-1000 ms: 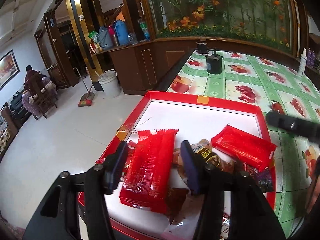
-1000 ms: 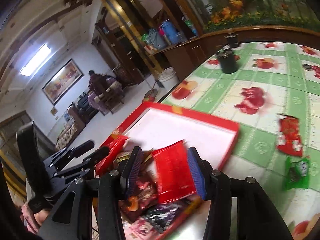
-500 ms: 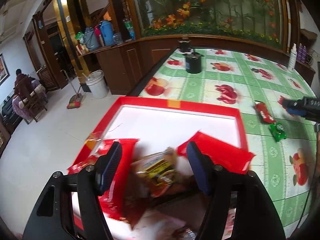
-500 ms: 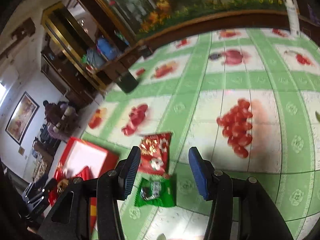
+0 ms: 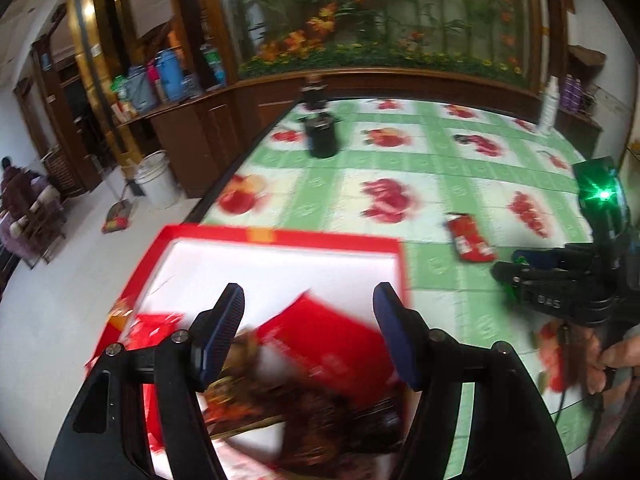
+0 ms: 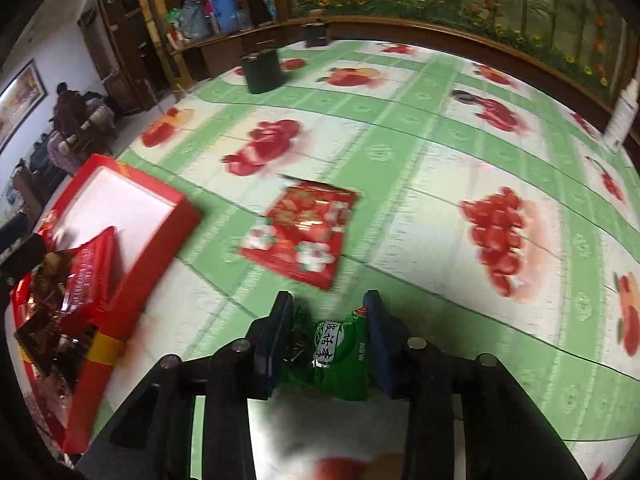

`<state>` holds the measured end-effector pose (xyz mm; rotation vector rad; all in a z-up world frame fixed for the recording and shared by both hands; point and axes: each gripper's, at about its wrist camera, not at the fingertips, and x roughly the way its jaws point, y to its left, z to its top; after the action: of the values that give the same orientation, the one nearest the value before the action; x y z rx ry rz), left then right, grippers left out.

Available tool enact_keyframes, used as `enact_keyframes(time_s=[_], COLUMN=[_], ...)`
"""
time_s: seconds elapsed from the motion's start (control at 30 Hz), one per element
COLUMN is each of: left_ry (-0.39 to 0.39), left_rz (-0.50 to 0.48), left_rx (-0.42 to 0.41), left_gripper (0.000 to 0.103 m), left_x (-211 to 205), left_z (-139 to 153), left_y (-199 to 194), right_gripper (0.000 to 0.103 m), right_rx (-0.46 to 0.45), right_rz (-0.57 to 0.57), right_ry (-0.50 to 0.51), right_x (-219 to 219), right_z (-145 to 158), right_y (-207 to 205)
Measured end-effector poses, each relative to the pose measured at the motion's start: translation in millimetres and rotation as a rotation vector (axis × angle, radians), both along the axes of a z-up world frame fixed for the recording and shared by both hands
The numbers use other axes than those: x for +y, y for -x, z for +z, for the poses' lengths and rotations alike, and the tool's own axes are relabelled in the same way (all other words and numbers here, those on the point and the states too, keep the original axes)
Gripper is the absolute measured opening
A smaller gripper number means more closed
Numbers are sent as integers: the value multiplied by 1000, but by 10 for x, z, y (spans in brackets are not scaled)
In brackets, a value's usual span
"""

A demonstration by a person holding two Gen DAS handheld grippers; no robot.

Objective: Organize snacks

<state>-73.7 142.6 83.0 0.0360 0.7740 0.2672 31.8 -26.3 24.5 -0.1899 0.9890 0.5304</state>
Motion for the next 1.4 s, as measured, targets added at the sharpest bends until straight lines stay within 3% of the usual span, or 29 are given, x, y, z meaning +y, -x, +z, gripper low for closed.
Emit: enact_keyframes(time_s=[0.2, 0.27, 0.33, 0.43, 0.67, 0.77, 0.87, 0.9, 1.4], left_ry=[18, 17, 6, -17, 39, 87, 133, 127, 107], left_rz=[-98, -111, -115, -91, -95, -114, -163, -170, -289], left_rx=[50, 80, 110, 149, 218, 195, 201, 204, 205], left_gripper=[74, 74, 74, 74, 75, 70, 45, 42, 41], left_x=[-448, -596, -740, -862, -929, -909, -941, -966, -1065], left_z=[-37, -120, -225, -366, -668, -685, -677, -672, -642], left_y=[-530, -736, -963, -1197, -1429, -1443, -1435, -1415, -535], right_gripper=[28, 11, 9, 9, 10, 10, 10, 10, 10], right_rx=[56, 66, 88, 68, 54, 57, 53, 48, -94], right_rz=[-226, -289, -301, -294, -299, -302, -301, -300, -245], right_ry=[-76, -84, -113, -77, -43, -45, -41, -37, -6], right_x=[-624, -771, -817, -747, -720, -704, -698, -693, -624], right_z=[2, -3, -8, -8, -13, -18, -20, -20, -54], right_y=[-347, -421, -453, -449, -438, -449, -443, -438, -375])
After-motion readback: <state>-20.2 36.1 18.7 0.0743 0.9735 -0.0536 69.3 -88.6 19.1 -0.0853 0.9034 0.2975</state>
